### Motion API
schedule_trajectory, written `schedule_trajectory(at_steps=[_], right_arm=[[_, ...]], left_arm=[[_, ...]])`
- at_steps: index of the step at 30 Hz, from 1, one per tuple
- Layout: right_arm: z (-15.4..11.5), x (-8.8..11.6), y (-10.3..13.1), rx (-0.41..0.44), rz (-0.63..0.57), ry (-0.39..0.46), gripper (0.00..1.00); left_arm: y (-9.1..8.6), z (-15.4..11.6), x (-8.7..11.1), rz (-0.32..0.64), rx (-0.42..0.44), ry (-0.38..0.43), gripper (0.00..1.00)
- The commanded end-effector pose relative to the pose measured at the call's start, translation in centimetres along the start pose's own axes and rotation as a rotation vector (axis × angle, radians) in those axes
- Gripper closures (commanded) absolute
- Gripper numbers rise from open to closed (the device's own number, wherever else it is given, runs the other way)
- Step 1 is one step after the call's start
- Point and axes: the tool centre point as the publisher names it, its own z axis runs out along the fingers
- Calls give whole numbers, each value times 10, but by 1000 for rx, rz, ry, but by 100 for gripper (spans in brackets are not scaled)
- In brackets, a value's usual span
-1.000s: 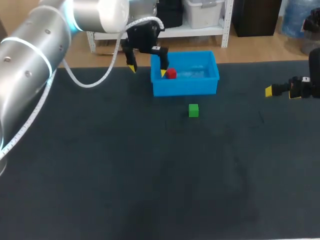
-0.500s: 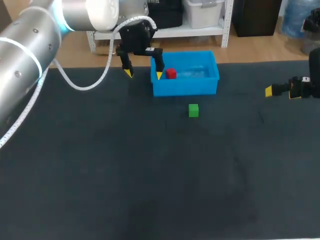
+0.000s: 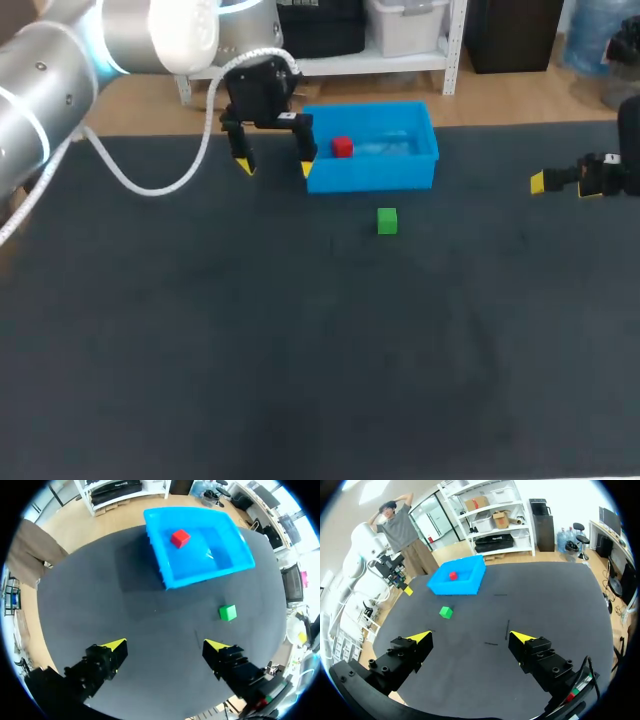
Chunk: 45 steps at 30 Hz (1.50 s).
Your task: Use the left arm to pick the red cube and place it into the blue plastic box first, then use the right arm to grasp the green cube and put it into the same blue plastic box after the first action is fully finished.
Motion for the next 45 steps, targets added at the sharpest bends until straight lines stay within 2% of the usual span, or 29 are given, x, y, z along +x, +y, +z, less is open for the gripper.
schedule_trajectory(at_steps=[1,12,19,25,45], right_arm=[[0,0,0,0,-1,1,0],[0,0,0,0,-1,1,0],[0,0,0,0,-1,1,0],[0,0,0,0,-1,1,0],[0,0,0,0,-1,1,0]], left_arm=[[5,-1,20,-5,13,-151,0],[10,-1,48,13,82,-232,0],[15,-1,59,-7,153,-306,0],[15,0,66,-31,195,-336,0],[6,0,87,-54,208,-412,0]])
